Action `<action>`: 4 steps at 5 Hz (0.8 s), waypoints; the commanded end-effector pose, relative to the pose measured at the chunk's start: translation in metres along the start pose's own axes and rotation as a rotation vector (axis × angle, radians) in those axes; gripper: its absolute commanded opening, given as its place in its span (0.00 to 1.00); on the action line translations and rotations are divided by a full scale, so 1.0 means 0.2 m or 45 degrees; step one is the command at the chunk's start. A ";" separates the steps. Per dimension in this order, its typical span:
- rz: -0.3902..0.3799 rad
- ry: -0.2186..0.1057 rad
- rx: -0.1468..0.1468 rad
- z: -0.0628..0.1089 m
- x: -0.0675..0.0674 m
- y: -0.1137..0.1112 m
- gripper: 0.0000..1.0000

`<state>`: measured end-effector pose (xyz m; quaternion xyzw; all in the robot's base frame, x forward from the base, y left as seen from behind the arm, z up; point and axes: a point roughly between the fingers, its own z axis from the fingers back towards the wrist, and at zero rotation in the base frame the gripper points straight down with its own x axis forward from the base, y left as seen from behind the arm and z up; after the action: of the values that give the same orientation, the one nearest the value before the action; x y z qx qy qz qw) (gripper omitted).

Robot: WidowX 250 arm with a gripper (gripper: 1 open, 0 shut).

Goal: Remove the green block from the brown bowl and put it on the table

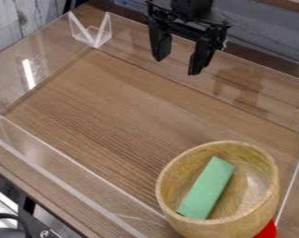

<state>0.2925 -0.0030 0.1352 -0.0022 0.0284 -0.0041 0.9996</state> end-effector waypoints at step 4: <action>0.019 -0.154 -0.248 -0.10 0.12 0.15 1.00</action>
<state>0.3130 0.0235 0.0905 -0.1049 0.0072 0.0100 0.9944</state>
